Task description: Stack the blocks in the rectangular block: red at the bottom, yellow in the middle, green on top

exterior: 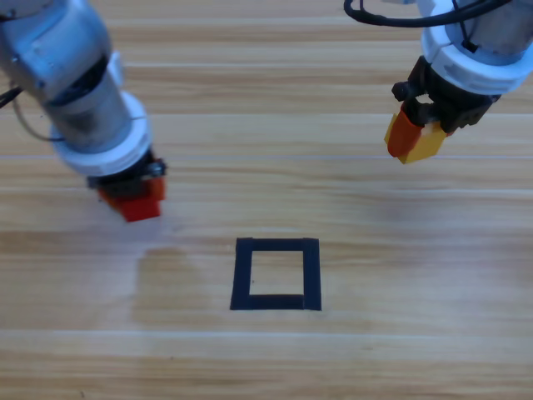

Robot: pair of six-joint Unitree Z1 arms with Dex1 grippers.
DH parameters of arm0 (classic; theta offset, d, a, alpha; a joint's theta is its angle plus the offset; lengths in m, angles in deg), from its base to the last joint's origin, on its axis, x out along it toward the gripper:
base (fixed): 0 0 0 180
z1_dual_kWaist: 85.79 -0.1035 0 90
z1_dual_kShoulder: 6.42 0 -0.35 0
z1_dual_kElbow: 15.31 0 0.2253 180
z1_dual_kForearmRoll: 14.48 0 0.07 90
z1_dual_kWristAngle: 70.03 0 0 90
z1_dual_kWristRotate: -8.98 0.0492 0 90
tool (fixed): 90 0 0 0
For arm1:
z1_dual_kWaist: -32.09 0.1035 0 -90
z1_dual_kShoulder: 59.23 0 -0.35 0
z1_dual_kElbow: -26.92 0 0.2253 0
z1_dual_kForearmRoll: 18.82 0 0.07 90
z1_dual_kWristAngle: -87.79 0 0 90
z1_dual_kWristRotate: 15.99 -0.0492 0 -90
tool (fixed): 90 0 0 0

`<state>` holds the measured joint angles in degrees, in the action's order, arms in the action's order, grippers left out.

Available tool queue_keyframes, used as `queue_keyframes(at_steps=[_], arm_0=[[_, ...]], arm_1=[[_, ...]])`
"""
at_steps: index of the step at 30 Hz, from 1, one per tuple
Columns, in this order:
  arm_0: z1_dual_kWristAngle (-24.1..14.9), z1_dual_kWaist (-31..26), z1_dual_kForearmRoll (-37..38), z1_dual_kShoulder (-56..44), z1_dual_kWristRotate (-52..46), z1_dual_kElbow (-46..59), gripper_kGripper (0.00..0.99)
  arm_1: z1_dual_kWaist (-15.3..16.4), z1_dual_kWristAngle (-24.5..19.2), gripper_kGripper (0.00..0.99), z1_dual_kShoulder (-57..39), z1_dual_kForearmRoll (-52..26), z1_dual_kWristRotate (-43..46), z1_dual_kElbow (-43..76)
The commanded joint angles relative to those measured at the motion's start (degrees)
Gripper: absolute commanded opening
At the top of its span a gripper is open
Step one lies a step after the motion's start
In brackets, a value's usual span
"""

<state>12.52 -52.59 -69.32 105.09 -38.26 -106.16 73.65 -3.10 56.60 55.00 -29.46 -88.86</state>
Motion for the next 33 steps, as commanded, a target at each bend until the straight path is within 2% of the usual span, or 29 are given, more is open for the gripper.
queue_keyframes(at_steps=[1, 7, 11, 14, 20, 26, 33], arm_0=[[2.0, 9.96, -0.07, 1.16, 9.19, -1.84, 0.038], [4.63, 14.79, -1.3, 7.84, 16.92, -7.56, 0.037], [5.25, 16.72, -6.48, 13.2, 17.27, -15.11, 0.037], [4.72, 17.16, -10.7, 16.46, 13.49, -20.83, 0.038], [2.7, 17.16, -20.2, 22.61, -0.48, -31.29, 0.041], [3.14, 17.25, -20.9, 22.87, -5.93, -31.73, 0.057], [3.32, 17.6, -21.25, 22.61, -7.42, -31.64, 0.058]], arm_1=[[-2.01, 0.81, 0.026, -1.22, 0.95, -0.41, 2.08], [-2.62, 1.6, 0.026, -1.13, 0.95, -0.5, 1.99], [-3.15, 1.69, 0.026, -0.78, 0.95, -0.5, 2.08], [-3.41, 2.04, 0.026, -0.7, 0.86, -0.5, 2.25], [-3.68, 2.21, 0.026, -0.34, 0.6, -0.33, 2.52], [-3.94, 2.83, 0.026, -0.17, 0.25, 0.2, 2.96], [-3.94, 3.27, 0.026, 0.01, -0.19, 0.46, 3.31]])
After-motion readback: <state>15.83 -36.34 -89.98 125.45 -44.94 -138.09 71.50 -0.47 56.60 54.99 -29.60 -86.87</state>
